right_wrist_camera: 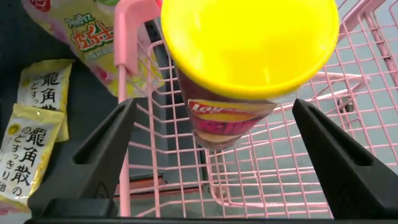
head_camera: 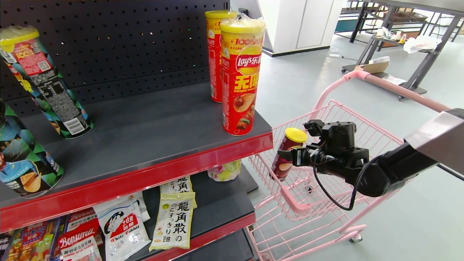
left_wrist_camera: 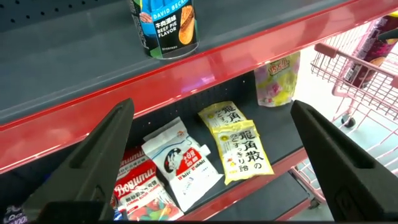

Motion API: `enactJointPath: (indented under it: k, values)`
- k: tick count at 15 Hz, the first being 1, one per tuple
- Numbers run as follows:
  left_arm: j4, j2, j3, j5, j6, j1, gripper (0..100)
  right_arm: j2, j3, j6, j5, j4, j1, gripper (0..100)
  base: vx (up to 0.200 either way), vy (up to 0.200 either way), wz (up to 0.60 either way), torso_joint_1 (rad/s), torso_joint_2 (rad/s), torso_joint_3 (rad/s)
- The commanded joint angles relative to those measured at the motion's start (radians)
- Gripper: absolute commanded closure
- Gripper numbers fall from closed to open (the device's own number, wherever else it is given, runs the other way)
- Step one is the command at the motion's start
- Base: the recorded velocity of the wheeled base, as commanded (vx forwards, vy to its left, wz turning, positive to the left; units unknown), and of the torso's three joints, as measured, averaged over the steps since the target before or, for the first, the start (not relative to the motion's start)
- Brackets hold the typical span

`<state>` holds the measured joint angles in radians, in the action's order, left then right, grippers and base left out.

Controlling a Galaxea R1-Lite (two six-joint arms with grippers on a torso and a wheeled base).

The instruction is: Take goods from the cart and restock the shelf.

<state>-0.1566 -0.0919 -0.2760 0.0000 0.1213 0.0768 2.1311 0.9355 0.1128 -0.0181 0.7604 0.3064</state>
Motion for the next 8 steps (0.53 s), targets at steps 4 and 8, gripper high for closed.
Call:
enactJointPath:
  k: [4,8]
  values:
    - [0.0,-0.012,-0.003,0.002,0.0,-0.002,0,0.109,0.108,0.001,0.003,0.002,-0.007,0,0.0,0.0,0.0,0.0,0.0,0.0]
    - [-0.035,-0.006,-0.005,0.008,0.001,-0.003,0,0.173,0.18,0.001,0.003,0.002,-0.023,0,0.0,0.0,0.0,0.0,0.0,0.0]
